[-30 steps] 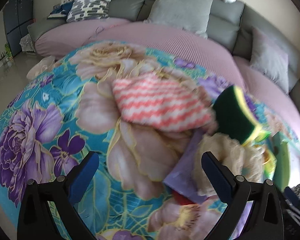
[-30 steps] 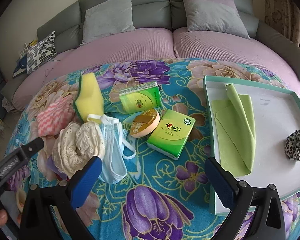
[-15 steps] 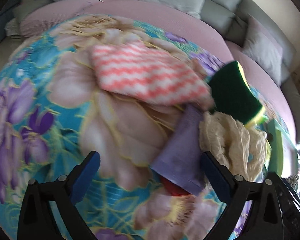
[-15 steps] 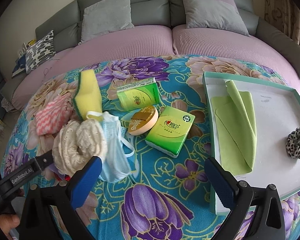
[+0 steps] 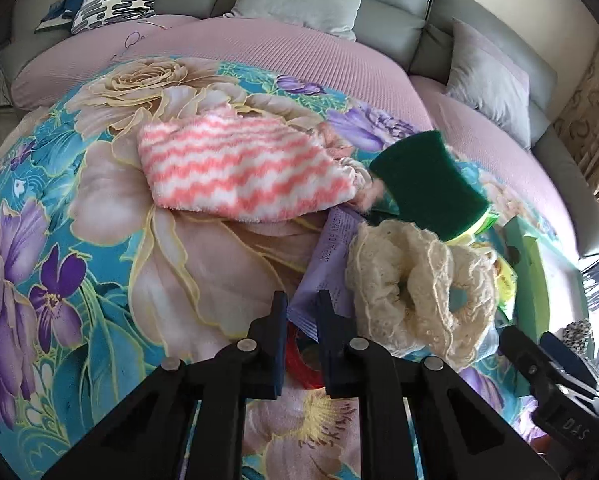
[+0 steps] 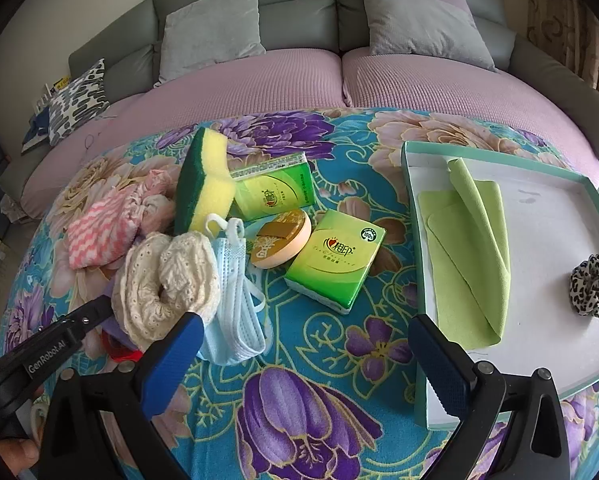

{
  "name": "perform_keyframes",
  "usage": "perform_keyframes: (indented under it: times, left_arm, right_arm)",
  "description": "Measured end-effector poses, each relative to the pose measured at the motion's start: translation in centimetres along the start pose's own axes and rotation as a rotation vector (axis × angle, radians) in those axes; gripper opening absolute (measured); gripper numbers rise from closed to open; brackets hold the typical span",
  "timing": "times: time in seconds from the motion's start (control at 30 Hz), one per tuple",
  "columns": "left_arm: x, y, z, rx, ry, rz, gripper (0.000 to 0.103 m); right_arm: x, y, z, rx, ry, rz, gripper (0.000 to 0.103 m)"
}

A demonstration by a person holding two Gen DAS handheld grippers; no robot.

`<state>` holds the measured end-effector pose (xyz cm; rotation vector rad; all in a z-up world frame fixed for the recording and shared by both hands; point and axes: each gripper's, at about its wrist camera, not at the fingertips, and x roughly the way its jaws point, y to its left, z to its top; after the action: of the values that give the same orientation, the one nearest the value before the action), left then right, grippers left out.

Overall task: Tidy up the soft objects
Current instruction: 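Grasp the purple paper with the left tool while the right tool grasps the cream lace scrunchie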

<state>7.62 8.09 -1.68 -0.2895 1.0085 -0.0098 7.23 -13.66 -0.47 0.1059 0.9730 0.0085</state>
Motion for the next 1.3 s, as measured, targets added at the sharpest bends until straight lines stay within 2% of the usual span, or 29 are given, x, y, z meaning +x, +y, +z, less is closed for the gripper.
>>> perform_keyframes:
  times: [0.17, 0.43, 0.63, 0.83, 0.97, 1.07, 1.23, 1.3]
  left_arm:
    - [-0.6, -0.4, 0.1, 0.014, -0.025, -0.015, 0.009]
    - [-3.5, -0.7, 0.8, 0.028, -0.125, -0.033, 0.003]
    - [-5.9, -0.4, 1.3, 0.022, -0.2, -0.027, 0.002]
    - [-8.1, 0.1, 1.6, 0.011, -0.256, -0.017, 0.002]
    - [-8.9, 1.1, 1.6, -0.016, -0.279, -0.012, 0.002]
    - [-9.4, 1.9, 1.6, -0.038, -0.294, -0.007, 0.002]
    - [-9.4, 2.9, 1.7, -0.063, -0.295, -0.005, 0.002]
    - [-9.3, 3.1, 1.6, -0.067, -0.29, -0.003, 0.002]
  right_arm:
    - [-0.2, 0.2, 0.0, -0.009, -0.012, -0.003, 0.103]
    - [-0.8, 0.1, 0.2, -0.003, -0.046, 0.002, 0.103]
    - [-2.0, 1.0, 0.3, -0.023, -0.101, 0.061, 0.103]
    - [-2.4, 3.4, 0.1, -0.086, -0.135, 0.147, 0.103]
    - [-1.5, 5.4, -0.3, -0.125, -0.111, 0.219, 0.103]
    - [-0.8, 7.0, -0.8, -0.177, -0.104, 0.21, 0.103]
    - [0.1, 8.8, -1.3, -0.234, -0.1, 0.182, 0.094]
    - [0.6, 9.1, -1.4, -0.248, -0.092, 0.167, 0.086]
